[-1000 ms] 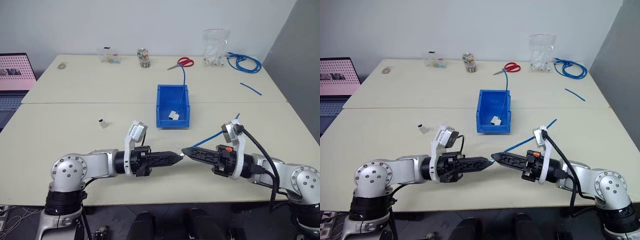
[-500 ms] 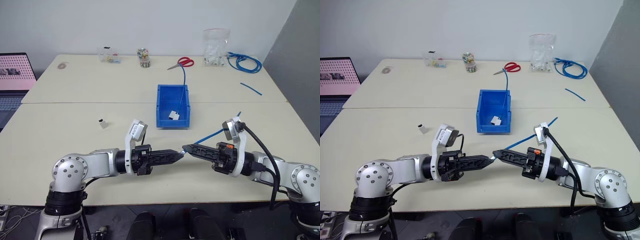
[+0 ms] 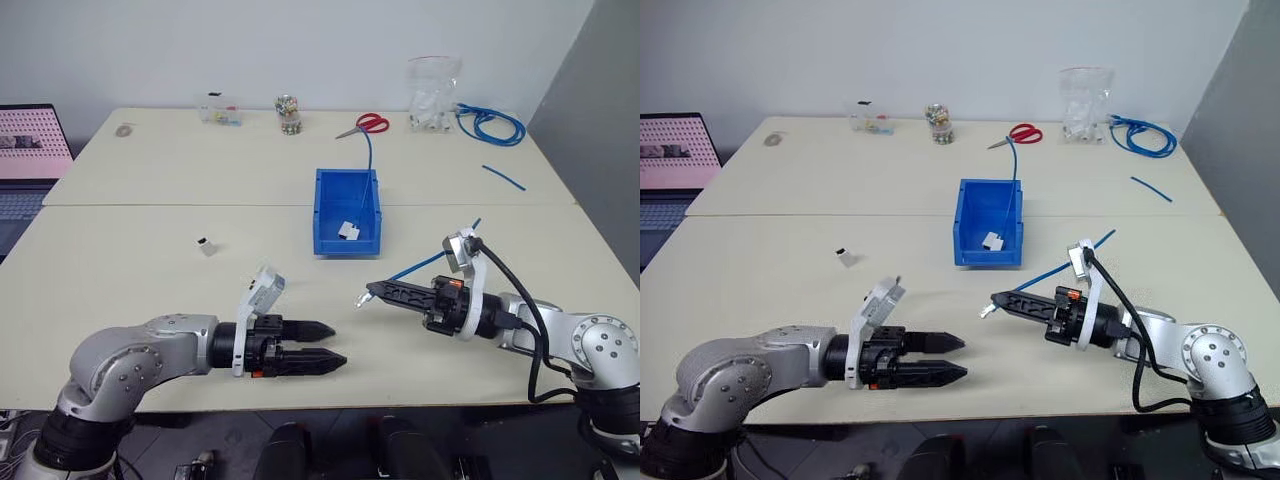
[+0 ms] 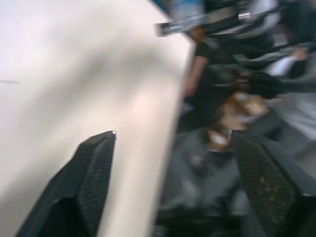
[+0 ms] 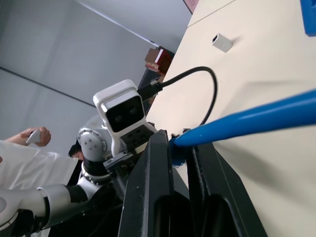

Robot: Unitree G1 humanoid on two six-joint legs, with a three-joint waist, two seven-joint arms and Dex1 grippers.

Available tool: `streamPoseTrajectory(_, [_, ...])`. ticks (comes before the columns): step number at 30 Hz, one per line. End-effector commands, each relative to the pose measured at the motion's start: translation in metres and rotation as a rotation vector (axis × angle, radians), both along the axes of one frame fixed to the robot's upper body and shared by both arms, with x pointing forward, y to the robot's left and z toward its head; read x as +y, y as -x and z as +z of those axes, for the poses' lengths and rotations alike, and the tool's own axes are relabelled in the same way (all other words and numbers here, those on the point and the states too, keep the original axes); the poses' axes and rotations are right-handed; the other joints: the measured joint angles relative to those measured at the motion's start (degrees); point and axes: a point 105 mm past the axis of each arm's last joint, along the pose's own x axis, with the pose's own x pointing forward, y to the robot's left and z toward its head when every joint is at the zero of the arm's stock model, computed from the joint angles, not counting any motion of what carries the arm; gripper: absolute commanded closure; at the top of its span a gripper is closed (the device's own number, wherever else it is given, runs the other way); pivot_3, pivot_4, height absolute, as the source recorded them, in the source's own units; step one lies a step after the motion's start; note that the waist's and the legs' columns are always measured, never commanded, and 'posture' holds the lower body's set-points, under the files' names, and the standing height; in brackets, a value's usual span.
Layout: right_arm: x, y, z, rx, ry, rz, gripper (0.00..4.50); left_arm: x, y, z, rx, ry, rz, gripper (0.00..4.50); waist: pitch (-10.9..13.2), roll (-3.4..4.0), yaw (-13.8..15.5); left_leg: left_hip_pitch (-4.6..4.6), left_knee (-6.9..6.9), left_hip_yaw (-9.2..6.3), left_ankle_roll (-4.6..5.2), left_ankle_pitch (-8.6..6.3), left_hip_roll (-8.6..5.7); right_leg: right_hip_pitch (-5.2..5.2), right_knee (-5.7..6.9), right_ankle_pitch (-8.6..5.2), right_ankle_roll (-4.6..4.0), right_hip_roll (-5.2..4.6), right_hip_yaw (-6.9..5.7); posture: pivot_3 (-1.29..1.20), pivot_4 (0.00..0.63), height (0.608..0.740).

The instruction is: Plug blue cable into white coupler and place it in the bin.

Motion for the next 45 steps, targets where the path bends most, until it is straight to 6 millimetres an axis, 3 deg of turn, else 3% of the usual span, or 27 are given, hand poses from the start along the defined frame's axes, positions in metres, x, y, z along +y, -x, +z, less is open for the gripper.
streamPoseTrajectory(1, [-0.004,-0.008,0.015,-0.074,-0.044,-0.041,4.40,0.024,-0.044,0.002,-0.236,-0.128,0.428,0.02,0.02,0.00,0.04,-0.01,0.00,0.01,0.00,0.00,-0.01,0.00,-0.02,0.08,0.14,-0.07,0.01,0.00,0.150,0.740])
streamPoseTrajectory(4, [-0.004,-0.012,0.014,-0.085,-0.045,-0.051,4.40,0.063,-0.076,0.004,-0.365,-0.215,0.872,0.02,0.03,-0.03,0.13,-0.08,0.03,0.00,0.00,0.00,-0.01,0.01,-0.14,0.19,0.33,-0.10,0.01,0.00,0.150,0.740])
streamPoseTrajectory(10, [-0.003,-0.018,0.015,-0.106,-0.032,-0.048,4.40,0.113,-0.094,-0.013,-0.435,-0.369,1.343,0.02,0.03,-0.02,0.15,-0.13,0.03,0.03,0.00,0.00,-0.01,0.02,-0.27,0.28,0.44,-0.11,0.03,0.00,0.150,0.740])
streamPoseTrajectory(19, [-0.006,-0.029,0.019,-0.137,0.000,-0.064,4.40,0.126,-0.131,-0.030,-0.407,-0.344,1.556,0.02,0.00,-0.07,0.67,-0.45,0.19,0.04,0.02,0.01,-0.13,0.00,-0.60,0.68,0.47,-0.06,-0.19,0.00,0.150,0.740])
streamPoseTrajectory(22, [-0.006,-0.029,0.017,-0.145,0.020,-0.067,4.40,0.135,-0.134,-0.037,-0.387,-0.351,1.613,0.02,0.00,-0.07,0.82,-0.47,0.17,0.06,0.02,0.00,-0.13,0.00,-0.63,0.69,0.45,-0.06,-0.20,0.00,0.150,0.740])
streamPoseTrajectory(27, [-0.010,-0.025,0.012,-0.143,0.048,-0.077,4.40,0.125,-0.145,-0.040,-0.388,-0.324,1.564,0.02,0.00,-0.07,1.08,-0.47,0.16,0.03,0.03,0.00,-0.12,-0.02,-0.59,0.70,0.43,-0.08,-0.21,0.00,0.150,0.740])
streamPoseTrajectory(30, [-0.012,-0.025,0.010,-0.139,0.050,-0.084,4.40,0.125,-0.145,-0.043,-0.368,-0.304,1.583,0.52,-0.02,-0.06,1.22,-0.44,0.19,0.03,0.03,0.00,-0.13,-0.01,-0.55,0.72,0.46,-0.07,-0.25,0.00,0.150,0.740])
streamPoseTrajectory(36, [-0.012,-0.025,0.009,-0.142,0.060,-0.089,4.40,0.127,-0.151,-0.036,-0.391,-0.300,1.613,2.01,-0.02,-0.06,1.34,-0.43,0.22,0.06,0.08,0.03,-0.13,0.00,-0.55,0.79,0.52,-0.05,-0.24,0.00,0.150,0.740])
streamPoseTrajectory(45, [-0.012,-0.023,0.006,-0.138,0.069,-0.092,4.40,0.132,-0.153,-0.033,-0.406,-0.306,1.614,3.68,-0.02,-0.06,1.35,-0.44,0.22,0.06,0.08,0.04,-0.13,0.00,-0.57,0.80,0.50,-0.05,-0.24,0.00,0.150,0.740])
